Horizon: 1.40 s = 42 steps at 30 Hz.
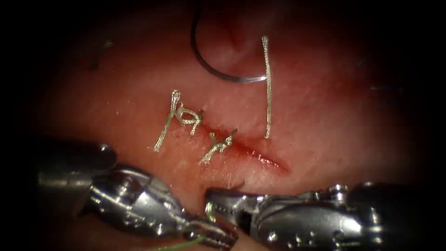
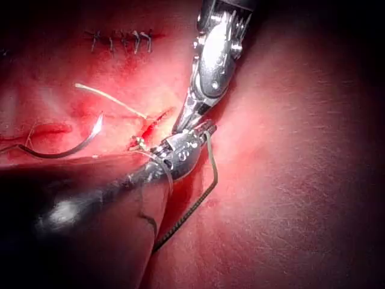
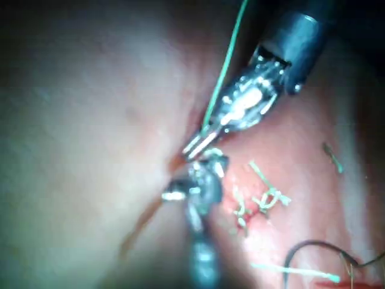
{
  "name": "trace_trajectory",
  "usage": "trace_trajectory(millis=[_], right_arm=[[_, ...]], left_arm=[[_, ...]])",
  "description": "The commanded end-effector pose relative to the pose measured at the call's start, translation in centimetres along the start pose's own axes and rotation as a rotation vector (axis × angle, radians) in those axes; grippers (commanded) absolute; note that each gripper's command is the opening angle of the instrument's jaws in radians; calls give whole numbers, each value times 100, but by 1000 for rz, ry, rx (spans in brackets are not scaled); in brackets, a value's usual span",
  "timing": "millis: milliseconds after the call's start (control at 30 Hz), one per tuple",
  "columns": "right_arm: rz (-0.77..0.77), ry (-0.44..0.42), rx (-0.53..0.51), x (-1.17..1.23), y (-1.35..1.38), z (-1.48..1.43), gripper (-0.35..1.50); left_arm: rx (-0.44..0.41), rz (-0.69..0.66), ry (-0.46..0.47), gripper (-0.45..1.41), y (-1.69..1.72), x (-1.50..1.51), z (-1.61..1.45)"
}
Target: Wound Closure
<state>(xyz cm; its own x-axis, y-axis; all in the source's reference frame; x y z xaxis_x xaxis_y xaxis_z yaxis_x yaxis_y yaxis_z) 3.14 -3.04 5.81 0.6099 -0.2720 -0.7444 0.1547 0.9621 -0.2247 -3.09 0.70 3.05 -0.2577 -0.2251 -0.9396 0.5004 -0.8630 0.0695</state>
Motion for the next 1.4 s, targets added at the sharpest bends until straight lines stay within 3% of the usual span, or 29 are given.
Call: trace_trajectory(millis=[33,67,167,200,300,567,933,1067,1100,1400], right_arm=[[-2,-4,9,-3,-2,11,-35],[-3,-8,14,-5,-2,11,-35],[-5,-11,25,-11,-3,12,-35],[-6,-17,28,-14,-3,12,-35],[-9,-24,34,-25,-3,13,-35],[88,15,7,-49,14,-4,-35],[119,23,-18,-72,27,-23,-35],[116,14,-20,-79,28,-24,-35],[116,11,-22,-82,29,-24,-35],[112,-4,-19,-98,28,-23,-35]], left_arm=[[1,1,2,-45,-3,-2,5],[1,0,2,-45,-4,-2,4],[-1,-12,9,61,-10,2,0],[0,-50,6,83,-14,3,-3],[25,-85,-11,120,-20,9,-14],[21,-85,-9,121,-15,5,-25],[82,-64,64,93,-19,0,-33],[141,-36,117,78,-24,7,-31],[171,-26,147,78,-29,13,-30],[184,-22,216,81,-34,42,-35]])
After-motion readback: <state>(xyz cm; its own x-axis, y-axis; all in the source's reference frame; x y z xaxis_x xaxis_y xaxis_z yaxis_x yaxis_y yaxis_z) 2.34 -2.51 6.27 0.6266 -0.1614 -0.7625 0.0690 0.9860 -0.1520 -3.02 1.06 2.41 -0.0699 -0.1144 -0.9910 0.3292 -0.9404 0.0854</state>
